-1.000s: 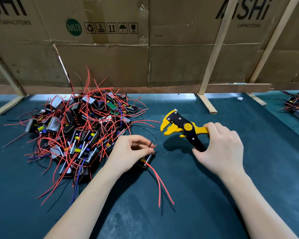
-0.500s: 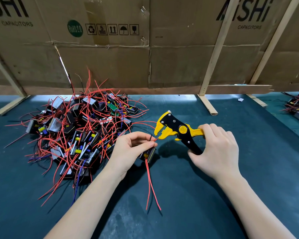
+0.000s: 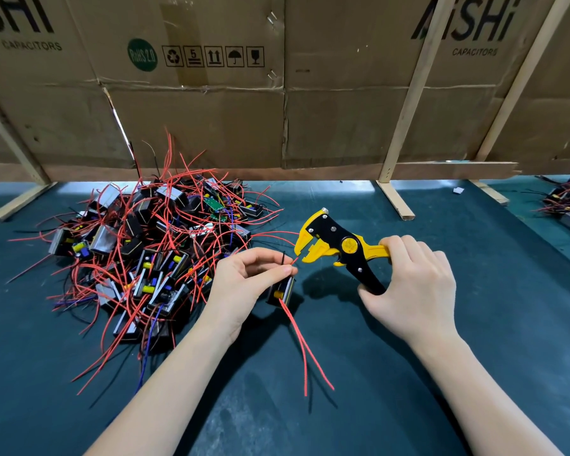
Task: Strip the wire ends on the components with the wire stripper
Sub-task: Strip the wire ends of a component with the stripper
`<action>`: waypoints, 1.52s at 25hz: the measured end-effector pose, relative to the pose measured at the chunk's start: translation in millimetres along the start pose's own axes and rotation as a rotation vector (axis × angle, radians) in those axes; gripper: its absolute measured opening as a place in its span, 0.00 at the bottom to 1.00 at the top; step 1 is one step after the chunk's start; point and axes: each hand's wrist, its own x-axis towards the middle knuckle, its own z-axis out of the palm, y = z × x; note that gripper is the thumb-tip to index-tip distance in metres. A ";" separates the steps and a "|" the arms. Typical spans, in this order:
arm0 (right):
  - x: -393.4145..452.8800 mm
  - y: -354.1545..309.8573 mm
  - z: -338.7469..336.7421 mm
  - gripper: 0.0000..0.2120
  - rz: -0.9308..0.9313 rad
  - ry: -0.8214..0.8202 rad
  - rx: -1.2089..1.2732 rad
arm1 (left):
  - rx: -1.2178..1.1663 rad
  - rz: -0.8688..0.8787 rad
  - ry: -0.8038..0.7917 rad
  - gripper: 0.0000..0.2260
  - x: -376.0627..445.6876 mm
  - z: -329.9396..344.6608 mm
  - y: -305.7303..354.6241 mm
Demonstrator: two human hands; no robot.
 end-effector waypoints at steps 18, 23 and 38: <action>-0.4 -3.8 -0.2 0.16 -0.008 0.039 0.027 | 0.009 0.047 -0.041 0.06 -0.3 -0.6 3.9; -0.8 -3.5 -0.9 0.16 -0.010 0.052 0.033 | 0.019 0.036 -0.036 0.06 -0.1 -0.5 4.3; -0.2 -3.3 -2.9 0.15 -0.021 0.048 0.053 | 0.034 0.037 -0.064 0.07 -0.3 -2.5 7.5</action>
